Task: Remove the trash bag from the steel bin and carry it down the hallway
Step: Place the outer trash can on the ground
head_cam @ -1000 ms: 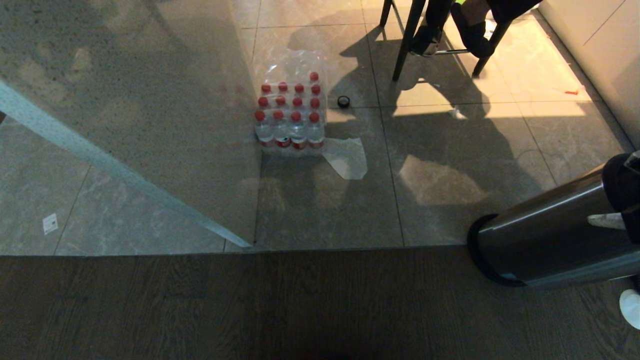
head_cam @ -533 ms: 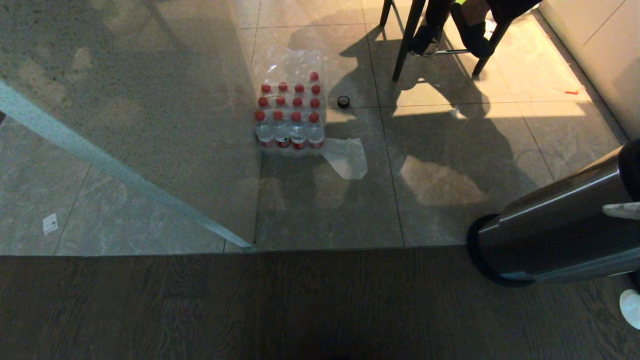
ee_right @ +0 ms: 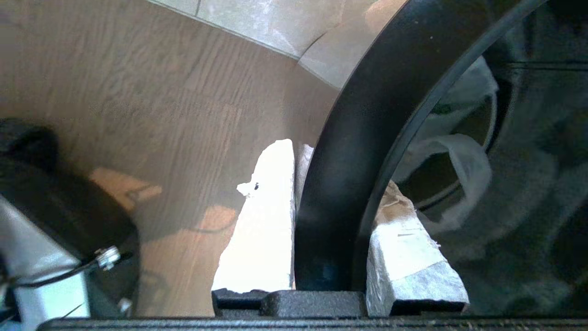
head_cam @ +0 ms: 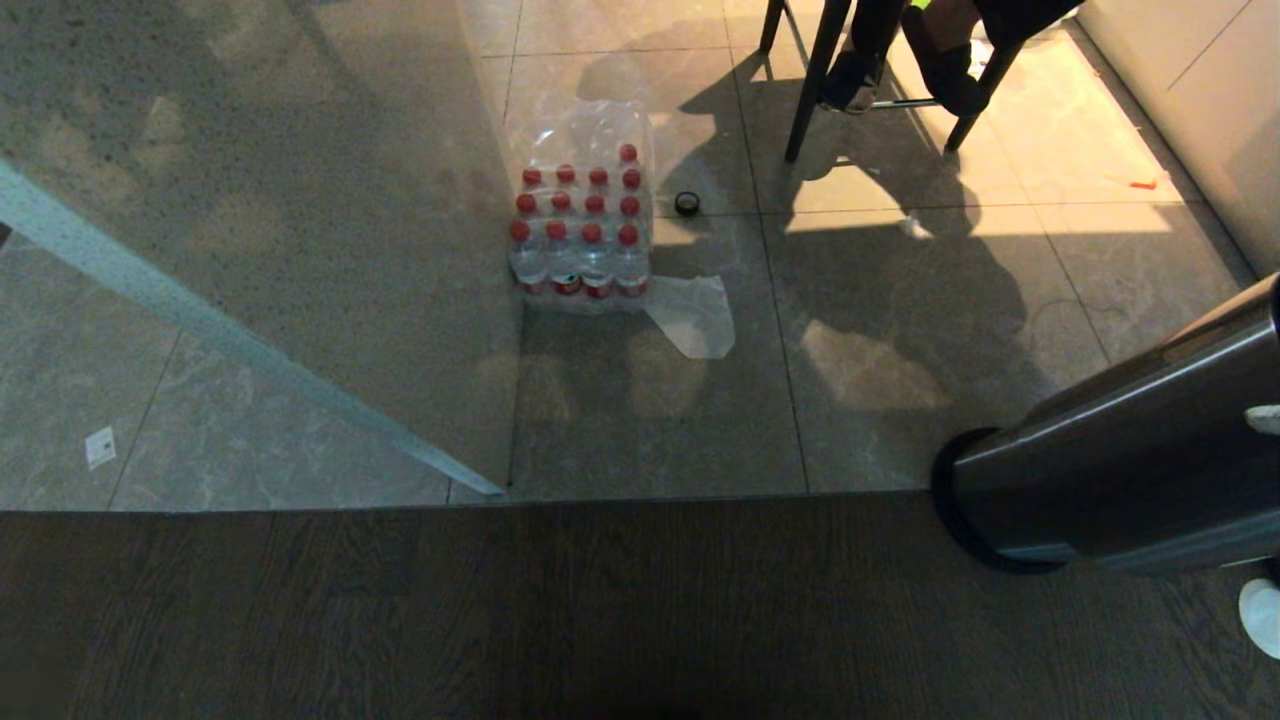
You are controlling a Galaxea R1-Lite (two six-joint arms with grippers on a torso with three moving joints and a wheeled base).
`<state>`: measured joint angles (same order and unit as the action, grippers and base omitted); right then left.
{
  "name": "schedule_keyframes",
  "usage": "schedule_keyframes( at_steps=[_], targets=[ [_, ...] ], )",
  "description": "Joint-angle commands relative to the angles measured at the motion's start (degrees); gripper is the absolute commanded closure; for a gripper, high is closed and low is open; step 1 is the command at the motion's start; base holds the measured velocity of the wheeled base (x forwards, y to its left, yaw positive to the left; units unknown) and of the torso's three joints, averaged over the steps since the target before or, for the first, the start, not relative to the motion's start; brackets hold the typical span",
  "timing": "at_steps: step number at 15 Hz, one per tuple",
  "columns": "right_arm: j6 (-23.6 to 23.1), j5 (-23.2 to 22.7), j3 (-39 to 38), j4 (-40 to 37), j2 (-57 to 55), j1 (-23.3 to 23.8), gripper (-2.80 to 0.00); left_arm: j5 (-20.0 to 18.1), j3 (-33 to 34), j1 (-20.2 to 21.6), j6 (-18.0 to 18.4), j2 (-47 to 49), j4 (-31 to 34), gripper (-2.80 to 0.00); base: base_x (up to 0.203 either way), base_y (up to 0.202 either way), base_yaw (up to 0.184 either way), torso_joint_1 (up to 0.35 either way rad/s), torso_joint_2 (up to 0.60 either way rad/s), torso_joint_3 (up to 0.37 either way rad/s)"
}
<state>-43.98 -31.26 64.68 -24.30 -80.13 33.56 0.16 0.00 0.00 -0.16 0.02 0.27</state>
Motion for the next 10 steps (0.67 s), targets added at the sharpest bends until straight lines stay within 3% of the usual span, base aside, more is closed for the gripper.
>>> schedule_keyframes(
  at_steps=[1, 10],
  targets=[
    [-1.0, -0.4, 0.9, -2.5, 4.0, 0.0, 0.0, 0.0, 0.0, 0.0, 0.0, 0.0, 0.0, 0.0, 0.0, 0.0, 0.0, 0.0, 0.0, 0.0],
    [-4.1, -1.4, 4.7, -8.7, 11.4, -0.1, 0.0, 0.0, 0.0, 0.0, 0.0, 0.0, 0.0, 0.0, 0.0, 0.0, 0.0, 0.0, 0.0, 0.0]
  ],
)
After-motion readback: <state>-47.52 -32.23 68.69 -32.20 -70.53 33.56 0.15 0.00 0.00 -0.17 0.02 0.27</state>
